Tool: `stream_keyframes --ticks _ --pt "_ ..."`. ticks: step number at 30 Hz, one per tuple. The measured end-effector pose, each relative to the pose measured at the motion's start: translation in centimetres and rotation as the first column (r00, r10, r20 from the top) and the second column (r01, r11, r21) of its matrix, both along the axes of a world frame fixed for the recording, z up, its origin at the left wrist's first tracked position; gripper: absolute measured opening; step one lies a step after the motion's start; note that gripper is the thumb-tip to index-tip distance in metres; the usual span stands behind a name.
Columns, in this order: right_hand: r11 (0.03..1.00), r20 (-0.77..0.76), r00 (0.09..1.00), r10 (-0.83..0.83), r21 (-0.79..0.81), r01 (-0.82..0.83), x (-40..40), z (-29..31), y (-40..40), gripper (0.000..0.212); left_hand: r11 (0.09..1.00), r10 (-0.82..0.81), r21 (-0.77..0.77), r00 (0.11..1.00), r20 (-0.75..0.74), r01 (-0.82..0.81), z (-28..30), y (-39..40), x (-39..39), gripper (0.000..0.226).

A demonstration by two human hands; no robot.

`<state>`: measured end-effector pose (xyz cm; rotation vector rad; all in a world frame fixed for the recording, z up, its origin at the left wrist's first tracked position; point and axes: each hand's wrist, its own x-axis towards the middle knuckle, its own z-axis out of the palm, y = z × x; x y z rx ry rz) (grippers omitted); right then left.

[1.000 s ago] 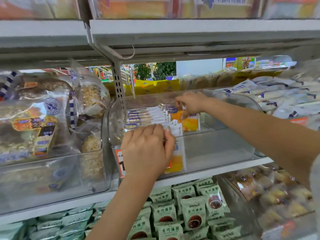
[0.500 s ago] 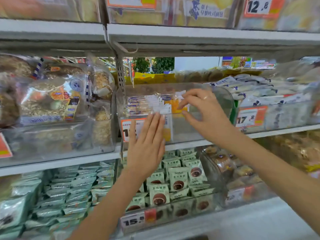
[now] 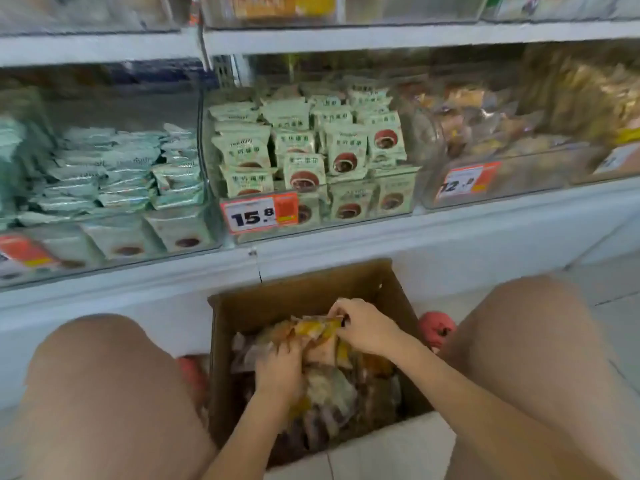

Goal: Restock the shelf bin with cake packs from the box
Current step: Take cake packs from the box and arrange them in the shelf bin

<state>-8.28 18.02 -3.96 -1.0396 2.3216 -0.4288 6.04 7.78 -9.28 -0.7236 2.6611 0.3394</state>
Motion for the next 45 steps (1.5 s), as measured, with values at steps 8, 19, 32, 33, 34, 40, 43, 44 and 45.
stream_keyframes --ticks 8,19,32,33,34,40,43,44,45 --pt "0.932 0.199 0.976 0.086 0.331 -0.150 3.2 -8.3 -0.3 0.032 0.995 0.031 0.092 0.999 -0.040 -0.027 -5.2 0.1 3.7 0.057" --pt "0.947 0.395 0.865 -0.308 0.215 0.239 8.7 -13.5 -1.9 0.007 0.947 0.202 0.280 0.968 -0.147 -0.156 -5.2 0.4 5.2 0.058" --pt "0.765 0.763 0.586 -0.274 -0.196 0.613 3.3 -4.3 2.4 0.016 0.376 0.718 0.845 0.696 -0.007 -0.380 -1.5 -0.2 2.5 0.074" --pt "0.745 0.765 0.577 -0.286 -0.202 0.636 3.2 -4.0 2.7 0.019 0.343 0.690 0.856 0.722 0.049 -0.387 -1.0 -0.2 2.4 0.064" --pt "0.725 0.759 0.573 -0.308 -0.202 0.658 3.0 -4.0 3.0 0.020 0.311 0.648 0.867 0.754 0.107 -0.390 -0.4 -0.2 2.3 0.049" --pt "0.619 0.694 0.590 -0.412 -0.261 0.741 3.3 -4.5 3.8 0.018 0.168 0.508 0.936 0.841 0.186 -0.309 0.8 0.3 1.9 0.039" --pt "0.558 0.592 0.635 -0.497 -0.342 0.756 3.4 -4.3 3.2 0.018 0.122 0.434 0.951 0.877 0.206 -0.284 0.6 0.8 2.1 0.061" --pt "0.524 0.578 0.614 -0.538 -0.342 0.780 3.4 -4.5 3.2 0.019 0.125 0.423 0.952 0.883 0.204 -0.280 0.5 1.0 2.1 0.063" --pt "0.487 0.576 0.578 -0.578 -0.325 0.811 3.5 -4.6 3.2 0.020 0.135 0.421 0.952 0.886 0.195 -0.274 0.4 1.2 2.1 0.061"
